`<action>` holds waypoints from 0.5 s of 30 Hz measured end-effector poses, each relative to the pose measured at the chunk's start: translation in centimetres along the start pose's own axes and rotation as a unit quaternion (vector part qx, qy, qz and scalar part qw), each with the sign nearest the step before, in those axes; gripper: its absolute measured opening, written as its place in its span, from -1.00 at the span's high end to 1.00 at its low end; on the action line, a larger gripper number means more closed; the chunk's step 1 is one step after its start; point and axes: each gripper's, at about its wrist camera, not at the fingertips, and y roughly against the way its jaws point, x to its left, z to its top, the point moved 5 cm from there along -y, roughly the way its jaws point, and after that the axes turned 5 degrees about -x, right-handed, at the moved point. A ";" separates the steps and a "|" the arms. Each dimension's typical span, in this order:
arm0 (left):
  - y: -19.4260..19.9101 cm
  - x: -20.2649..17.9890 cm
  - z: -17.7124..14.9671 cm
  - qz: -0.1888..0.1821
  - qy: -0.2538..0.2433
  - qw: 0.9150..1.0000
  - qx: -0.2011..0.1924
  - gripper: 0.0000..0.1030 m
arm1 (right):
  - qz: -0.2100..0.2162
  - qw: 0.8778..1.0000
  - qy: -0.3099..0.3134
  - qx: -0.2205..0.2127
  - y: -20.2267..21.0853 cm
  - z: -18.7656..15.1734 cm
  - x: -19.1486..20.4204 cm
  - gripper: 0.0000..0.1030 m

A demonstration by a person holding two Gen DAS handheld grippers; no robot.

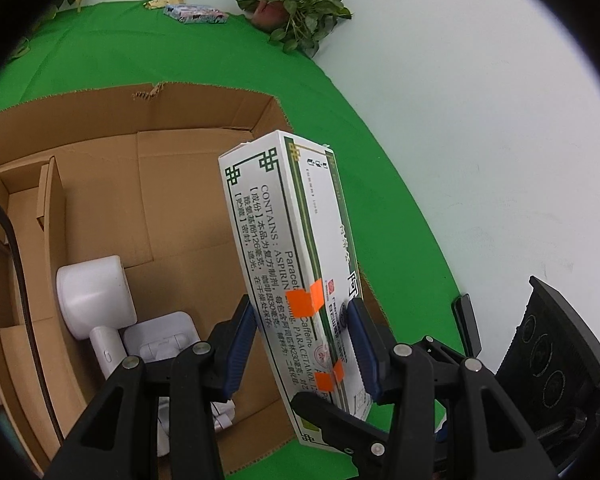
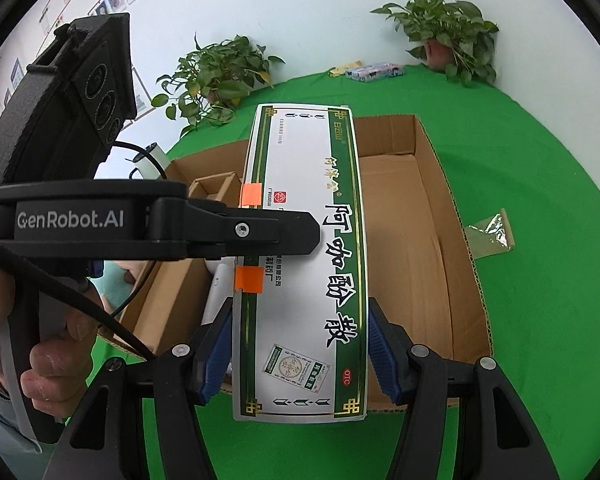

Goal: Organize objects
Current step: 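Lift the medicine box and carry it into the large box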

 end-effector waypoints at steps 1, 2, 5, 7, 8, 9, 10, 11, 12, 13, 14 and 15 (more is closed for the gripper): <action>-0.4 0.1 0.1 0.001 0.002 1.000 0.001 0.13 | 0.001 1.000 -0.002 0.003 -0.2 -0.8 -0.6 -0.12; -0.7 0.5 0.2 0.001 0.005 1.000 0.003 0.13 | 0.001 1.000 -0.003 0.006 -0.5 -0.8 -0.7 -0.12; -1.9 1.6 0.2 0.002 0.017 1.000 0.012 0.13 | 0.001 1.000 -0.005 0.020 -2.6 -0.2 -2.1 -0.12; -2.7 2.3 0.1 0.003 0.025 0.999 0.019 0.13 | -0.009 0.999 -0.015 0.029 -4.0 -0.5 -2.7 -0.12; -3.2 2.7 -0.1 0.005 0.029 0.999 0.025 0.13 | -0.010 0.999 -0.016 0.035 -4.6 -0.6 -2.9 -0.12; -3.6 3.0 -0.3 0.006 0.032 0.999 0.029 0.13 | -0.011 0.999 -0.014 0.042 -5.2 -0.8 -3.2 -0.12; -4.0 3.3 -0.5 0.007 0.035 0.999 0.033 0.13 | -0.011 0.999 -0.018 0.049 -6.1 -1.1 -3.8 -0.12; -4.4 3.6 -0.7 0.007 0.037 0.999 0.039 0.13 | -0.012 0.998 -0.020 0.053 -6.4 -1.3 -3.9 -0.12; -4.8 3.8 -1.0 0.008 0.037 0.998 0.044 0.13 | -0.012 0.998 -0.023 0.060 -6.9 -1.6 -4.1 -0.13; -5.0 3.9 -1.2 0.008 0.036 0.998 0.047 0.13 | -0.012 0.997 -0.028 0.069 -7.4 -1.9 -4.4 -0.13; -5.3 4.0 -1.5 0.006 0.036 0.998 0.049 0.13 | -0.013 0.997 -0.031 0.075 -7.8 -2.1 -4.7 -0.13; -5.4 4.1 -1.6 0.006 0.036 0.998 0.050 0.13 | -0.013 0.996 -0.034 0.078 -8.0 -2.3 -4.8 -0.13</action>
